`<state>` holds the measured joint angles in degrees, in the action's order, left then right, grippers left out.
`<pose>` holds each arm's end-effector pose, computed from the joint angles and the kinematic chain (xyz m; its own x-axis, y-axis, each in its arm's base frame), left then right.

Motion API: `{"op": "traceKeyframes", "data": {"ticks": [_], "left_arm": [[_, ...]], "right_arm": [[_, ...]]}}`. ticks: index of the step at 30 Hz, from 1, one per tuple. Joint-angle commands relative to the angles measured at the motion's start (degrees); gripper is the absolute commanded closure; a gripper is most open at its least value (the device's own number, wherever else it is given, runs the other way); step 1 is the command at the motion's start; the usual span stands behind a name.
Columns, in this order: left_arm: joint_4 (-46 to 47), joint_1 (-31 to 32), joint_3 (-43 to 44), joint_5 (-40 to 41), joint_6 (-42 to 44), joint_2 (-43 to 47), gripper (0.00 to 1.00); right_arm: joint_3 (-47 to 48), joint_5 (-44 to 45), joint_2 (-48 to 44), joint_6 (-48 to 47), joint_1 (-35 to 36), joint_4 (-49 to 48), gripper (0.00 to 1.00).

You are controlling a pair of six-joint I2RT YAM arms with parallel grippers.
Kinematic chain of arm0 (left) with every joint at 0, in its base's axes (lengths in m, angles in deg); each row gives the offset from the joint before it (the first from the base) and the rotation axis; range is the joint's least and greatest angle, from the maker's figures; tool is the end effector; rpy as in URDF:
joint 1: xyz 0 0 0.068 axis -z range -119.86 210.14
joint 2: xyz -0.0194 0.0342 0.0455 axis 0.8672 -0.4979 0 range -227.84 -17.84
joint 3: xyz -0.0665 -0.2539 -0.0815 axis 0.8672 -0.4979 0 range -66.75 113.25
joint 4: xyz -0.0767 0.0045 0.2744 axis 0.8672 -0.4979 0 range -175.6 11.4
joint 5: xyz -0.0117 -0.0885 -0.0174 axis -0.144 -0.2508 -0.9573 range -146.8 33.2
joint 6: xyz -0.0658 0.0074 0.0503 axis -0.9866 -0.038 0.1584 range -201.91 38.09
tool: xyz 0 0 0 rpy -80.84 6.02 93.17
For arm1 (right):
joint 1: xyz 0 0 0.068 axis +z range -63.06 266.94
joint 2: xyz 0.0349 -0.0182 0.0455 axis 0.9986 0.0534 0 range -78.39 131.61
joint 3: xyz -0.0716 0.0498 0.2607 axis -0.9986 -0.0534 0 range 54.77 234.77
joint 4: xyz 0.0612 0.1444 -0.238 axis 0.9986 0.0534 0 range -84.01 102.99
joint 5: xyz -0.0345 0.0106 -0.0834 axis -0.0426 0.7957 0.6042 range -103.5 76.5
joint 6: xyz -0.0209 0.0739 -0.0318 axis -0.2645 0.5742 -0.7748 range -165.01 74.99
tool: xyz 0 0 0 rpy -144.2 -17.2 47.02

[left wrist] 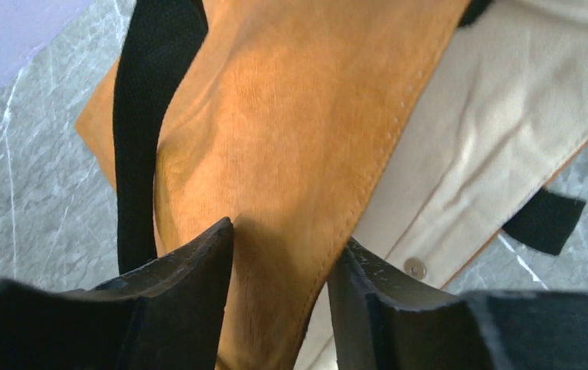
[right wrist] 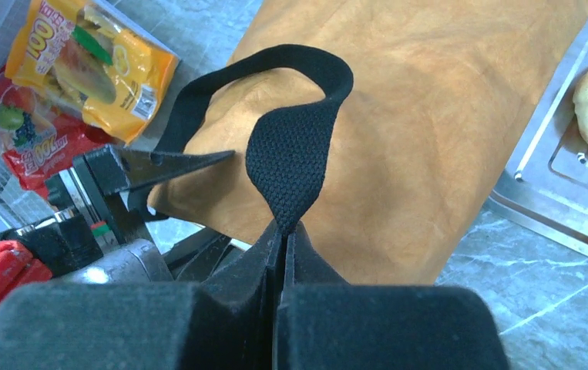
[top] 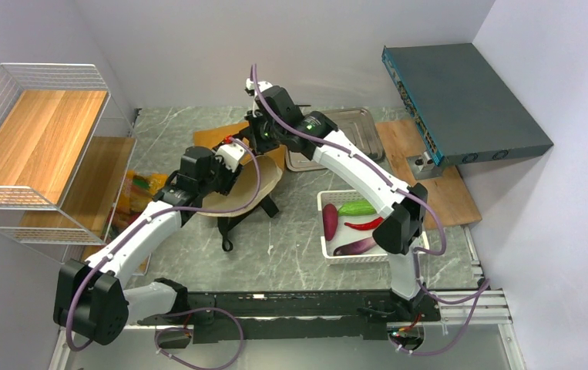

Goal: Place the food into the grocery bag and tie it
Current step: Adjust the grocery bag at the center of the board.

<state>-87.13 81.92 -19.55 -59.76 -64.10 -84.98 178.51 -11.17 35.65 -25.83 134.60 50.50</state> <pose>0.2954 -0.1222 0.2532 -0.2953 0.4469 -0.8444 0.5284 0.8128 0.2454 0.3422 0.3711 0.3776 -0.5984 -0.1695 -0.7831 -0.5501 0.7975 0.2477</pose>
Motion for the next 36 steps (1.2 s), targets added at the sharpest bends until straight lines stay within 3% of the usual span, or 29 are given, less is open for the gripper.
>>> {"op": "traceKeyframes", "data": {"ticks": [1,6,9,11,14,15,19,21,24,26,32,36], "left_arm": [[5.33,0.02,0.99,-3.08,-0.12,0.55,0.45],[6.09,0.02,1.70,-4.04,1.53,-0.05,0.41],[7.25,0.10,1.45,-4.94,1.95,-0.47,0.45],[7.21,0.10,1.95,-5.04,2.35,-1.21,0.55],[4.93,0.10,4.19,-4.75,3.20,-3.19,0.94],[3.56,0.10,5.27,-4.55,3.29,-3.87,1.00],[3.00,0.11,7.51,-2.43,0.10,-3.80,1.00],[1.21,0.10,9.78,0.10,-2.74,-3.54,1.00],[-6.54,0.10,17.02,2.80,-8.27,-4.60,1.00],[-12.44,0.14,21.25,4.17,-12.05,-5.96,1.00],[-33.89,0.21,39.84,14.17,-27.17,-14.58,1.00],[-46.03,0.19,49.92,12.55,-33.95,-21.09,1.00]], "right_arm": [[-0.91,-2.06,-4.42,-0.48,-0.13,-1.62,1.00],[-1.04,-3.96,-4.88,-0.41,-0.10,-1.89,1.00],[-0.96,-4.66,-5.05,-0.20,-0.11,-1.97,1.00],[-0.67,-4.99,-5.08,-0.19,-0.02,-1.68,1.00],[-0.14,-5.14,-5.21,-0.32,-0.11,-1.28,1.00],[-0.15,-5.10,-5.28,-0.36,-0.07,-1.24,1.00],[-0.37,-4.59,-5.75,-0.81,-0.11,-1.23,1.00],[-0.31,-3.35,-5.80,-1.19,-0.18,-0.83,0.89],[0.70,0.20,-5.92,-2.11,-0.78,-0.10,0.53],[1.23,2.60,-6.52,-2.09,-1.55,0.11,0.35],[-0.40,9.31,-9.85,-1.12,-4.16,-0.04,0.15],[-3.30,12.79,-12.57,-2.36,-4.94,0.05,0.09]]}}
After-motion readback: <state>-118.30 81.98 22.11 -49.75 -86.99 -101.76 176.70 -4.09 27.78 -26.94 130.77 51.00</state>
